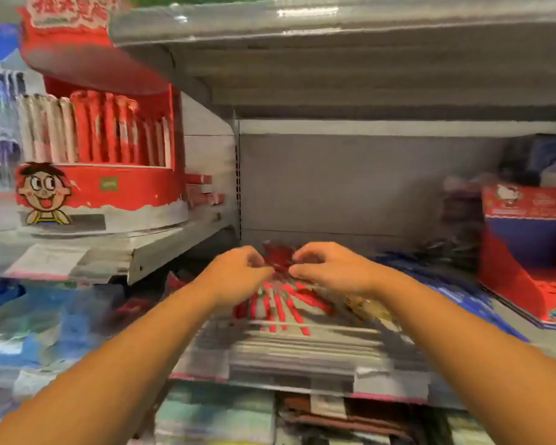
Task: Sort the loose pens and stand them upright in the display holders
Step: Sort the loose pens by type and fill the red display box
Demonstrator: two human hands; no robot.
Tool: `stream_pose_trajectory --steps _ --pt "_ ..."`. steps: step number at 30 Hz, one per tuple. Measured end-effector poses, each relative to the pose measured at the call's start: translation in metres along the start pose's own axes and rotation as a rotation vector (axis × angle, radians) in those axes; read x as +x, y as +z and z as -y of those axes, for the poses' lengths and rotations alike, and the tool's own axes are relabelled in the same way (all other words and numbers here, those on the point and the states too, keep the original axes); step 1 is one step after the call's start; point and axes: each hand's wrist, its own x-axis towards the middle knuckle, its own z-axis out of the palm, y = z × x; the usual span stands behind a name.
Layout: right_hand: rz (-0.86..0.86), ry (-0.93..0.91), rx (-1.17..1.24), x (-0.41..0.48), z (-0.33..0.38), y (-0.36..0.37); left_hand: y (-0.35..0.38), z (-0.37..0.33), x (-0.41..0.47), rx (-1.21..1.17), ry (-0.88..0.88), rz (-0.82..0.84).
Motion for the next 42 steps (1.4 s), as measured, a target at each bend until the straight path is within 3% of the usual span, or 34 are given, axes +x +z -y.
stream_pose_trajectory --steps 6,11,16,18,20,24,28,32,36,42 --pt "0.33 0.15 -0.464 0.072 -0.026 0.014 0.013 0.025 0.051 0.205 -0.276 0.462" --pt "0.464 0.16 -0.647 0.094 -0.036 0.022 0.018 0.019 0.074 0.301 -0.274 0.612" --pt "0.494 0.167 -0.59 0.107 -0.035 0.023 0.024 0.014 0.096 0.516 -0.278 0.509" --pt "0.472 0.174 -0.464 0.108 -0.036 0.028 0.027 0.011 0.1 0.593 -0.26 0.486" --pt "0.467 0.179 -0.329 0.106 -0.033 0.034 0.029 0.012 0.105 0.536 -0.287 0.479" --pt "0.485 0.09 -0.369 0.104 -0.029 0.026 0.029 0.019 0.104 0.321 -0.277 0.47" --pt "0.575 0.091 -0.385 0.106 -0.04 -0.012 0.013 0.029 0.096 0.149 -0.256 0.645" --pt "0.36 0.089 -0.351 0.119 -0.063 -0.025 0.01 0.039 0.095 0.181 -0.216 0.727" --pt "0.215 0.058 -0.387 0.127 -0.078 -0.006 0.015 0.042 0.099 0.287 -0.225 0.628" --pt "0.262 0.076 -0.574 0.127 -0.086 0.019 0.031 0.048 0.101 0.442 -0.185 0.431"
